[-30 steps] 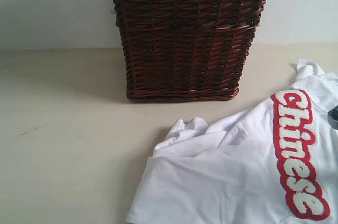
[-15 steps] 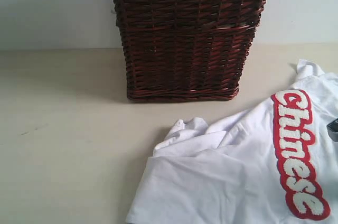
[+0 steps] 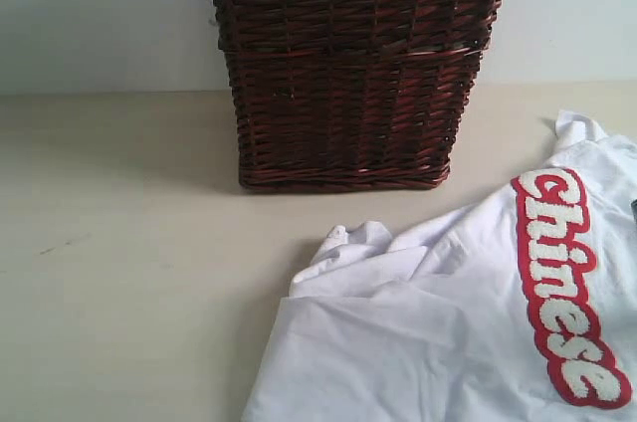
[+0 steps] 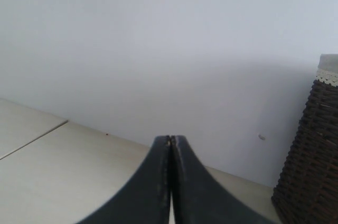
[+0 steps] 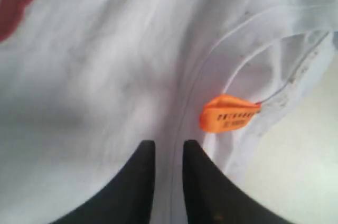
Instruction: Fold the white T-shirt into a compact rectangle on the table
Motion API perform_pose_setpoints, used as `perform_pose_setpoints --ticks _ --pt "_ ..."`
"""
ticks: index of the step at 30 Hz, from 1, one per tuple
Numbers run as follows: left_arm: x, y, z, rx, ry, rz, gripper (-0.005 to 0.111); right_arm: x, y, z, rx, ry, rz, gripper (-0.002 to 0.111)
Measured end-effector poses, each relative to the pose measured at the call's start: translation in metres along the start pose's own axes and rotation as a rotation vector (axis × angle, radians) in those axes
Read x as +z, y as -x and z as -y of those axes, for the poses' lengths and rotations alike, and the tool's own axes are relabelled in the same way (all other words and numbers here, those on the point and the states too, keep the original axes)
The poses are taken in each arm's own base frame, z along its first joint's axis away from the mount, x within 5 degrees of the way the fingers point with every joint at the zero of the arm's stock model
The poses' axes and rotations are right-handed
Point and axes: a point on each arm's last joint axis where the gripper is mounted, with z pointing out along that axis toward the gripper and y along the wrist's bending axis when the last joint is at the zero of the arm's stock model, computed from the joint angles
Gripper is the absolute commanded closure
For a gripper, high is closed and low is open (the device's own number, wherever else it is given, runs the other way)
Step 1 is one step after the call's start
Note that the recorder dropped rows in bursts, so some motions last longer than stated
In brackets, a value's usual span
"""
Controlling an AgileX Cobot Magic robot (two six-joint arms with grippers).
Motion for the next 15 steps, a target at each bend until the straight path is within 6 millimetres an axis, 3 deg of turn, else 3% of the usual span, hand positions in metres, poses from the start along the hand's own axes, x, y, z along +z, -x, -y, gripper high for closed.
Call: perform_pose_setpoints --ticks 4,7,9,11,15 --pt "0.000 0.000 0.000 0.000 0.000 0.000 0.107 -0.027 0.010 0.004 0.158 -0.020 0.169 0.066" --pt "0.000 0.000 0.000 0.000 0.000 0.000 0.107 -0.086 0.020 0.013 0.446 -0.043 0.500 0.066" --pt "0.000 0.000 0.000 0.000 0.000 0.000 0.107 -0.133 0.011 0.013 0.620 -0.023 0.690 0.066" --pt "0.000 0.000 0.000 0.000 0.000 0.000 0.107 -0.166 0.000 0.009 0.703 -0.008 0.833 0.066" --pt "0.000 0.000 0.000 0.000 0.000 0.000 0.107 -0.212 -0.027 -0.001 0.727 -0.027 1.055 0.066"
